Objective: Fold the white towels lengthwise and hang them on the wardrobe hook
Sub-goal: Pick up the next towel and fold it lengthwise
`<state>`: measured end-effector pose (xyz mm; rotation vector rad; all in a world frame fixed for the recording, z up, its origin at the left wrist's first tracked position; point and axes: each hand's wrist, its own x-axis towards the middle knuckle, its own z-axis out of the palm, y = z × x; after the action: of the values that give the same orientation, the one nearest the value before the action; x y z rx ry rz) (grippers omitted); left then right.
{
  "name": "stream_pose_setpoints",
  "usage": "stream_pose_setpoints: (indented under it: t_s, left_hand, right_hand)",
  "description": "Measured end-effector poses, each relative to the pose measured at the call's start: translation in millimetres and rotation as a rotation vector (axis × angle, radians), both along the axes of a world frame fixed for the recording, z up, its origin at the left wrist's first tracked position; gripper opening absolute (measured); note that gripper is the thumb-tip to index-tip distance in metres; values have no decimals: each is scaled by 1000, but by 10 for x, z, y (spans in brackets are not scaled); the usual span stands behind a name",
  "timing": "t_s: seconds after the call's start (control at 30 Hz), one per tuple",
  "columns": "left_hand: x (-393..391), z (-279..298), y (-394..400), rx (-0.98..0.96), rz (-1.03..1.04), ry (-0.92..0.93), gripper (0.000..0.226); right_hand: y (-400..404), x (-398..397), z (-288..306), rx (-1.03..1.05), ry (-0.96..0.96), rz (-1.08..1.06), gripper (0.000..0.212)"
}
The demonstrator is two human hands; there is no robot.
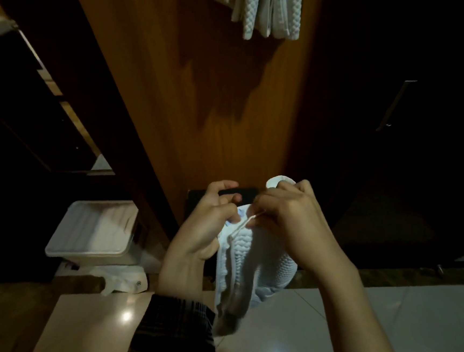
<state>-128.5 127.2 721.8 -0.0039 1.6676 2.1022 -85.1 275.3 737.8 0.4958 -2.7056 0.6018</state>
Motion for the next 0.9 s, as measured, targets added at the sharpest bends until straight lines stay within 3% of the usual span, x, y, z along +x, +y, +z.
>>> stream_pose_setpoints:
  t_s: [0.3, 0.4, 0.67, 0.9]
  left_hand:
    - [47, -4, -214, -161, -139, 272, 27]
    - [93, -85, -220, -90, -174, 307, 25]
    - [86, -118, 82, -9, -16, 309, 29]
    - [128, -31, 107, -28, 126, 350, 28]
  right_hand:
    - [105, 32, 40, -116, 170, -3, 12]
    - [150, 74, 125, -175, 190, -37, 5]
    - [151, 75, 167, -153, 21, -158, 10]
    - [4, 212, 281, -172, 141, -93, 9]
